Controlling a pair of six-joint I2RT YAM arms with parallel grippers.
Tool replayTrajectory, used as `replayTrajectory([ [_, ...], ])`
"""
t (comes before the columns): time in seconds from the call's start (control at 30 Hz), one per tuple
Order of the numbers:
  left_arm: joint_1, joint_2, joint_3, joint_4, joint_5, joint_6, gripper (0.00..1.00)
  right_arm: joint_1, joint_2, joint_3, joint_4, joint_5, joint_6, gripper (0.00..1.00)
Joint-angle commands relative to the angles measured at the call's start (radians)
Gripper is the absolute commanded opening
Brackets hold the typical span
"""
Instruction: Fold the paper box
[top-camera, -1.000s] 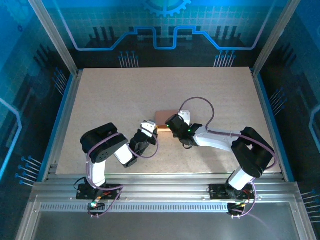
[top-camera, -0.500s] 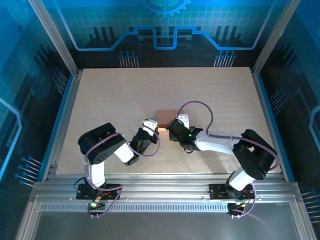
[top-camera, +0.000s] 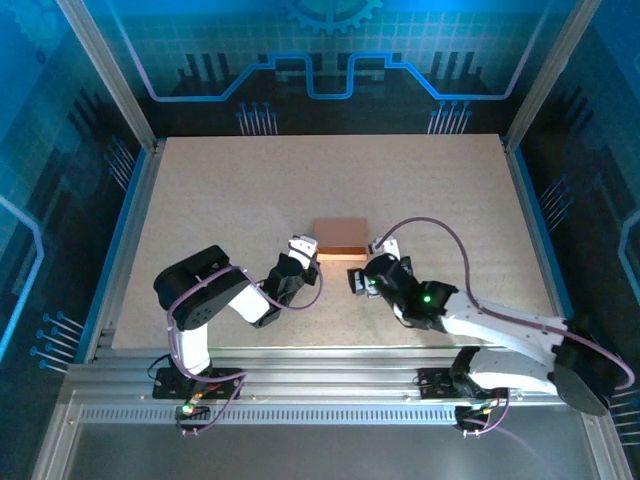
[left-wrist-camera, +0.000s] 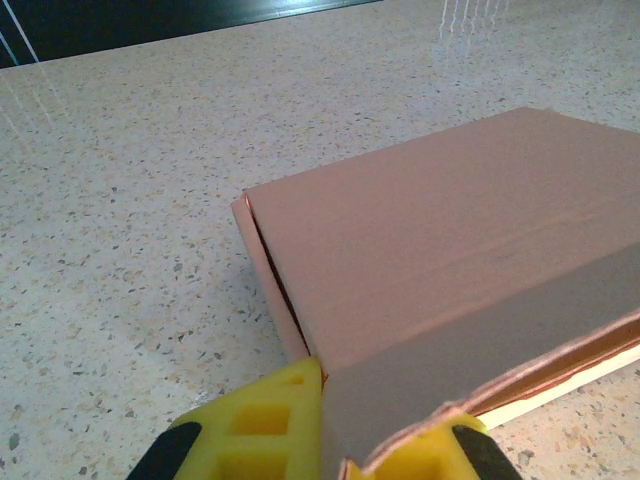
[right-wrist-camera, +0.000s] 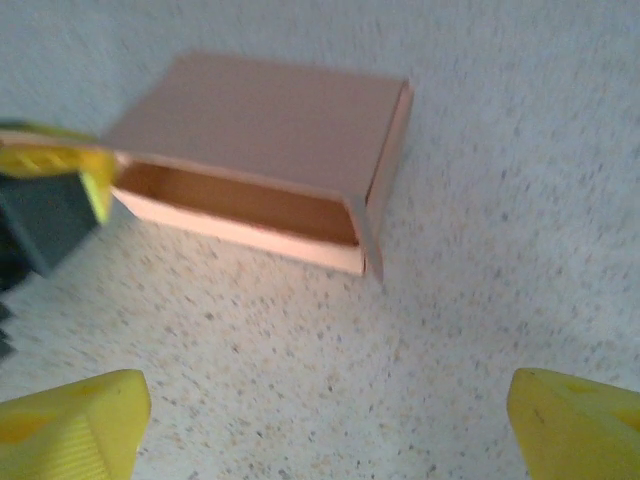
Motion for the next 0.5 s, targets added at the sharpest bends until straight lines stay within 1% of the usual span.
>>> replayTrajectory([
  [0.0, -0.007, 0.0, 0.001, -0.099, -0.008, 0.028, 0.0, -0.066, -0.031, 0.089, -0.057, -0.038, -0.088, 0.93],
  [0.03, -0.008, 0.002, 0.001, -0.099, -0.006, 0.031, 0.0, -0.099, -0.017, 0.134, -0.09, -0.064, -0.092, 0.93],
  [0.1, -0.01, 0.002, 0.003, -0.105, -0.003, 0.036, 0.0, -0.198, 0.048, 0.235, -0.158, -0.172, -0.077, 0.92],
  [0.17, -0.011, 0.004, 0.005, -0.109, -0.003, 0.038, 0.0, -0.3, 0.159, 0.349, -0.223, -0.297, -0.057, 0.92],
  [0.23, -0.013, 0.005, 0.006, -0.11, -0.002, 0.038, 0.0, -0.361, 0.287, 0.462, -0.277, -0.379, -0.049, 0.92],
  [0.3, -0.016, 0.007, 0.008, -0.113, -0.001, 0.04, 0.0, -0.394, 0.418, 0.564, -0.322, -0.441, -0.048, 0.92],
  [0.37, -0.016, 0.009, 0.012, -0.115, -0.001, 0.039, 0.0, -0.407, 0.541, 0.653, -0.345, -0.485, -0.043, 0.89],
  [0.47, -0.02, 0.008, 0.016, -0.128, -0.004, 0.046, 0.0, -0.412, 0.676, 0.739, -0.364, -0.526, -0.015, 0.88],
])
